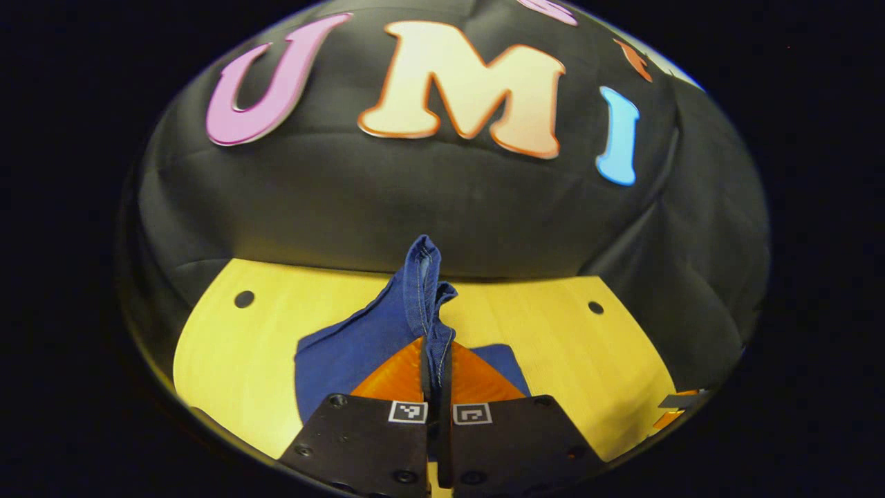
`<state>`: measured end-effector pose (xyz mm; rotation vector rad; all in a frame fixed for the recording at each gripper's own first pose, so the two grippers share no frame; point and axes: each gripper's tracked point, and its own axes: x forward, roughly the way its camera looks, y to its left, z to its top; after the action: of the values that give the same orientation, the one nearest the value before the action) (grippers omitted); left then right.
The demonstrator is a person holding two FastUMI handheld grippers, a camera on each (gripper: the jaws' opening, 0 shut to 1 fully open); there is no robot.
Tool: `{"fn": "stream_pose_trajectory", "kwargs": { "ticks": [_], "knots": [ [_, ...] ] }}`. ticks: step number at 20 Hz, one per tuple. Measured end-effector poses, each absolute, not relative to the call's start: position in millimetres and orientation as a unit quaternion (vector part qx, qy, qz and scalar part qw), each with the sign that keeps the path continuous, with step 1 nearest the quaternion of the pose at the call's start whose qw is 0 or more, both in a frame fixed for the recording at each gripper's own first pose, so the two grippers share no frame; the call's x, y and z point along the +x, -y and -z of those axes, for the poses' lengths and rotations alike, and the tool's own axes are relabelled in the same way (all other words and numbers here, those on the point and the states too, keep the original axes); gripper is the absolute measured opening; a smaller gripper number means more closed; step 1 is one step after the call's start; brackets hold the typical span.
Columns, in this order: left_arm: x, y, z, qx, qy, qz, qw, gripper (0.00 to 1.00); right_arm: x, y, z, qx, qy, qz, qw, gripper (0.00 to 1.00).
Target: Grasp the waist and the cuffs of the jeans and fold them to make the two legs overlap; first hold the waist and fold one-third of the jeans toward the cuffs, then hold the cuffs and fold the remaining one-third in the same direction to finish folding.
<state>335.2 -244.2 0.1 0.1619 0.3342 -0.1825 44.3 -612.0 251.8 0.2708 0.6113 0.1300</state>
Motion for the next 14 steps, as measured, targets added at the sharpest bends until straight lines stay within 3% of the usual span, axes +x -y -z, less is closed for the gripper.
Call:
{"fn": "stream_pose_trajectory", "kwargs": {
  "ticks": [4, 9, 11, 14],
  "knots": [
    [332.4, 270.2, 62.1, 0.174, -0.199, 0.104, 0.959, 0.0, 44.8, 624.7, -244.3, 0.149, -0.302, -0.049, 0.94, 0.98],
    [315.6, 286.9, 101.9, 0.171, -0.212, 0.12, 0.955, 0.02, 47.1, 628.2, -235.9, 0.136, -0.31, -0.043, 0.94, 0.98],
    [303.0, 313.1, 105.7, 0.135, -0.21, 0.158, 0.955, 0.17, 47.2, 628.8, -238.3, 0.138, -0.308, -0.037, 0.94, 0.98],
    [281.3, 317.2, 81.2, 0.116, -0.178, 0.165, 0.963, 0.96, 44.4, 623.9, -249.7, 0.147, -0.293, -0.025, 0.944, 0.98]
  ]
}}
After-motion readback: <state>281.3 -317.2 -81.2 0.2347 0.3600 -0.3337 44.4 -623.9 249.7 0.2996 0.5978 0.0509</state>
